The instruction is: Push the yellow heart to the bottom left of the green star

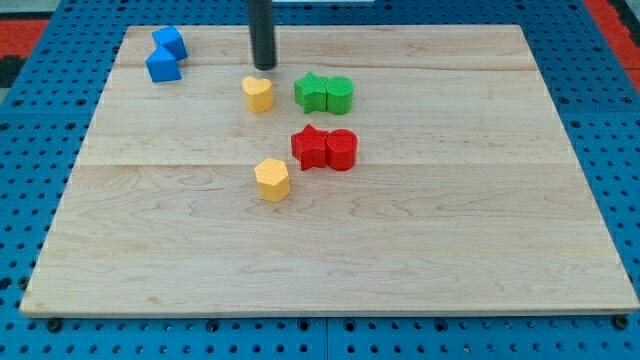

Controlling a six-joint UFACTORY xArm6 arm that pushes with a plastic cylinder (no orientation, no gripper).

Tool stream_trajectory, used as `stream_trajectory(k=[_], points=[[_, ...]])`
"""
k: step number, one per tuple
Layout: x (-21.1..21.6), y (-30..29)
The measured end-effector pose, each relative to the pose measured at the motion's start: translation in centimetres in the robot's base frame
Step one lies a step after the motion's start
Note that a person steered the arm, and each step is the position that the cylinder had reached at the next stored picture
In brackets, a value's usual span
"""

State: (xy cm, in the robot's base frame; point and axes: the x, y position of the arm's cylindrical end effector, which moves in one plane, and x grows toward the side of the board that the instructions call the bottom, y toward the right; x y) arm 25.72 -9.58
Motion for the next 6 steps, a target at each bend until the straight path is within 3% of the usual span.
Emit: stream_trajectory(k=[2,4,5,6], points=[[2.7,-4.4],[6.1,1.0],[9.4,1.0],[9.7,0.1]])
